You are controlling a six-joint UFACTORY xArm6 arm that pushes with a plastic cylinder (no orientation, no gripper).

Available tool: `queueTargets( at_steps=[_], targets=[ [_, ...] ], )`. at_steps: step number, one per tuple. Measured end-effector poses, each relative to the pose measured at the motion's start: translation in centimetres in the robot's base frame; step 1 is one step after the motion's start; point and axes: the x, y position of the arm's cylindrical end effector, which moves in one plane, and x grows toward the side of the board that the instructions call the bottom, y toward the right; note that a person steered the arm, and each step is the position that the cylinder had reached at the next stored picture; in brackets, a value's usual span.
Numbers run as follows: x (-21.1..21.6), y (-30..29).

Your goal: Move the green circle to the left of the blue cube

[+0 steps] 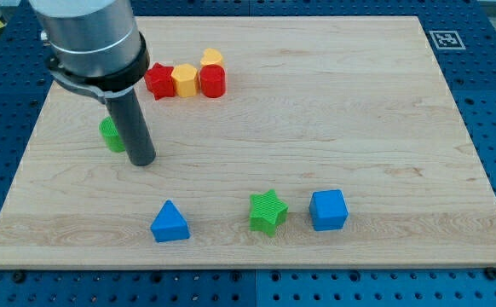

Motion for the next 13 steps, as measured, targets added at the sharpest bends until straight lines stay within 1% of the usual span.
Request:
queueTargets(
  at_steps=[2, 3, 4, 5, 6, 9, 10, 13],
  targets=[
    [-2.9, 0.4],
    [-5.5, 0.4],
    [-8.4, -2.8],
    [-5.3, -4.1],
    [-3.2, -3.9],
    [-2.5, -4.2],
    [-1.3, -4.2],
    [-0.8, -3.9]
  ],
)
